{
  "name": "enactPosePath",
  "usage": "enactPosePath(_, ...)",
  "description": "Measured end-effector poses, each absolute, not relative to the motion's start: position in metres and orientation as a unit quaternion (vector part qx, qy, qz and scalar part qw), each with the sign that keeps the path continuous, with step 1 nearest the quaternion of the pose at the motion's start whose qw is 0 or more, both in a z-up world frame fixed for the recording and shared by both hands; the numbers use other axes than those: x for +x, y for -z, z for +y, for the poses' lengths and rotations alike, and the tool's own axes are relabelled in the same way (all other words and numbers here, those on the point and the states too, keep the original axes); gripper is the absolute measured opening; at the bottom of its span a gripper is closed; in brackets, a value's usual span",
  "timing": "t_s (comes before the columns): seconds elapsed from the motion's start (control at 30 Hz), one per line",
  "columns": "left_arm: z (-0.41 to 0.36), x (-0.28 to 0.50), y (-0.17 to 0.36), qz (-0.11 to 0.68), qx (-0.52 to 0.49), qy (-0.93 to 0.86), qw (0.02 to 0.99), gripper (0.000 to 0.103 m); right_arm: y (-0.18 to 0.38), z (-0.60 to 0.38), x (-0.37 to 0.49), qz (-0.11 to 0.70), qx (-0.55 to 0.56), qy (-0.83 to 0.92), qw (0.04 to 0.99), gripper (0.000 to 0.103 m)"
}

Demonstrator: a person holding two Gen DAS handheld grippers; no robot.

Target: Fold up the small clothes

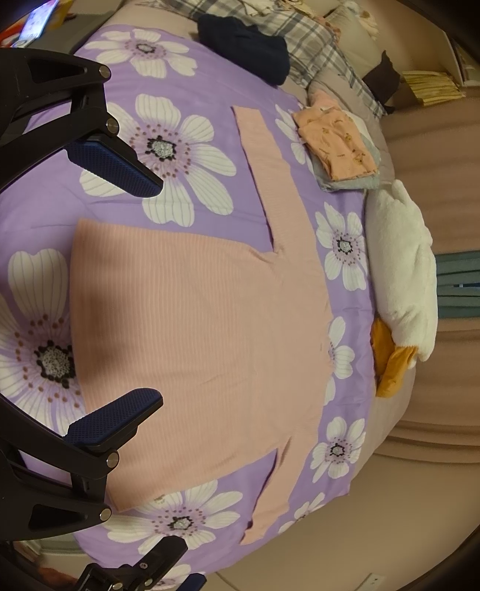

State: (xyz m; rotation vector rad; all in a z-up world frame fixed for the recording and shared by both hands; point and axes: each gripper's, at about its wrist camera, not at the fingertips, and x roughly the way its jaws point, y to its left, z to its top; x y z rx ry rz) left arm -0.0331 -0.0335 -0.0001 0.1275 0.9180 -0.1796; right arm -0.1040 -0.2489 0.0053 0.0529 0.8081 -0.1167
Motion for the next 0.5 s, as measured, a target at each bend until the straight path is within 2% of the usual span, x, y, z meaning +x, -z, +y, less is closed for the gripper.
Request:
enactPosePath(0.2, -0.031, -0.024, 0.008, 0.457, 0.035, 0.1, 0.883, 0.102, 0.003, -0.256, -0.101, 0.397, 0.044, 0.05, 0.915, 0.103)
enactPosePath(0.5, -0.022, 0.006, 0.05, 0.497, -0.022, 0.095, 0.862, 0.102, 0.057, -0.328, -0.088, 0.41, 0.237, 0.01, 0.881, 0.103)
